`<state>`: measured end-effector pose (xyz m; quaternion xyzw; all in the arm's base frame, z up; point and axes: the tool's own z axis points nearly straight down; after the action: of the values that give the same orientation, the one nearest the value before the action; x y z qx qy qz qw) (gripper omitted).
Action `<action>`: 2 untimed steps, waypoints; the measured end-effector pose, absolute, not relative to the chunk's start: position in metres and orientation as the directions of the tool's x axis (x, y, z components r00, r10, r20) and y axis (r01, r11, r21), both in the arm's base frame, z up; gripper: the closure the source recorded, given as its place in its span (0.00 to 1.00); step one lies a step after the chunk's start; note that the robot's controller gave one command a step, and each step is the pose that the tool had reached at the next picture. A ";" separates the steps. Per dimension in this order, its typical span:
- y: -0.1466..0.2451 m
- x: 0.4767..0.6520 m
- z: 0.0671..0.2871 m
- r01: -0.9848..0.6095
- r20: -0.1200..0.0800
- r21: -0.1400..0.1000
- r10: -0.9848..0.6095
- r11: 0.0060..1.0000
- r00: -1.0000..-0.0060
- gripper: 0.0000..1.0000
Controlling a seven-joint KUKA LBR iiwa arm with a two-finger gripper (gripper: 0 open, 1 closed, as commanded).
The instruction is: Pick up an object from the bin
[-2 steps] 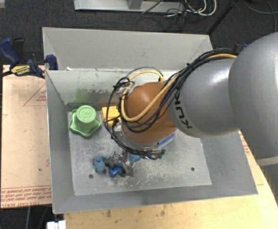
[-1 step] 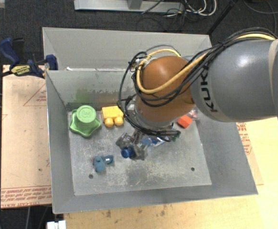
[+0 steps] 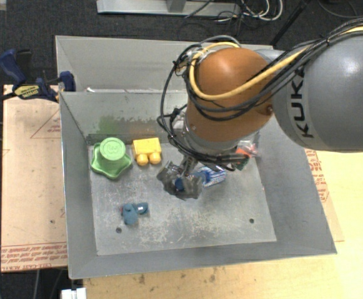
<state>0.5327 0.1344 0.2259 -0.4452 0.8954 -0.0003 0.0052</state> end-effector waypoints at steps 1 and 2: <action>0.142 0.509 0.154 -0.670 0.003 0.004 -0.670 0.742 -0.742 1.00; 0.140 0.495 0.235 -0.967 -0.005 -0.004 -0.967 0.253 -0.253 1.00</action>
Offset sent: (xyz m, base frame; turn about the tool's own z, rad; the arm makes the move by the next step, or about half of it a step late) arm -0.0224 0.0068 -0.0695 0.1900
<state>0.4950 0.1404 0.2346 -0.6111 0.7916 -0.0003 0.0033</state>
